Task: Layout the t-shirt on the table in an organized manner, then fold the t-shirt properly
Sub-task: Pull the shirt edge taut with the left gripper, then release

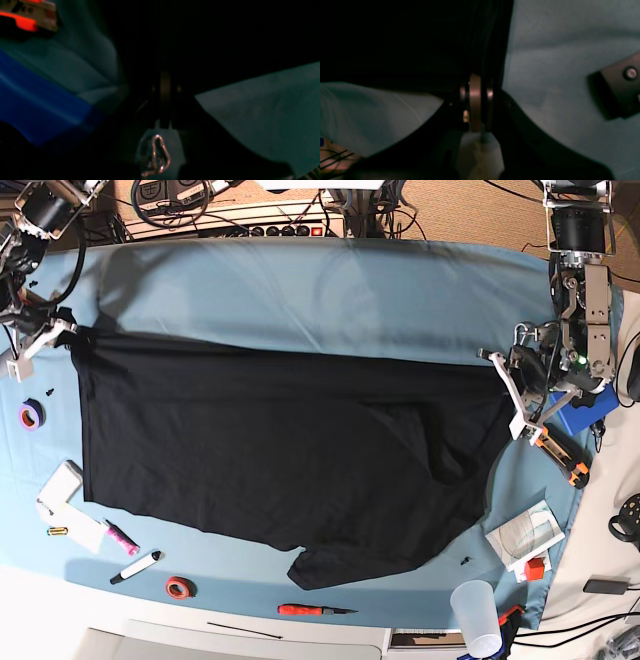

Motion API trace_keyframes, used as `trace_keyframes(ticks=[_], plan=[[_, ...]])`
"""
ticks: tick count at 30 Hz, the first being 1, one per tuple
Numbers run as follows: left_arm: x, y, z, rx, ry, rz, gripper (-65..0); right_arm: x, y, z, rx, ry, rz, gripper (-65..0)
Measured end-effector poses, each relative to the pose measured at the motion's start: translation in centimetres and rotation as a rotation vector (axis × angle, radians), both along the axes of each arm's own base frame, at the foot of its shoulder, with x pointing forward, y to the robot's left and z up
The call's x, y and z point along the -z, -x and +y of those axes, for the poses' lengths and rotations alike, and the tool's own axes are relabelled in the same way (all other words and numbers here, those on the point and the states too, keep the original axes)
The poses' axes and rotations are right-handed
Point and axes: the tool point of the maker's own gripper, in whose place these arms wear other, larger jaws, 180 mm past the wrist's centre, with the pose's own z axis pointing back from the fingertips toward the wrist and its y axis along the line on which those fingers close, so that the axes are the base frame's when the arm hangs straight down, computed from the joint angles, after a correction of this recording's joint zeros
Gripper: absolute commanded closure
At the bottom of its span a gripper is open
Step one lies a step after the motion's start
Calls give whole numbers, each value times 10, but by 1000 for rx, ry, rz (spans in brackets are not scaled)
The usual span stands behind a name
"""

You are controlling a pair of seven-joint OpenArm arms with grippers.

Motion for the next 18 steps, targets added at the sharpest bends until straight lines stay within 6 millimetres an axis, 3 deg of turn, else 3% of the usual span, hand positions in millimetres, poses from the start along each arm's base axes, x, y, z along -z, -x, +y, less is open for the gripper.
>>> trace_keyframes(ticks=[8,12,18], plan=[[-10,23,2,-7,1,-19,0,-40,-2,-22,101,-74,-185,0],[-14,39,4,-7,42,-25,0,-38,13,-31,92,-39,-132,0],[-3,66,4,-19,91,31,0,-29,36,-31,88,-47,-82,0]])
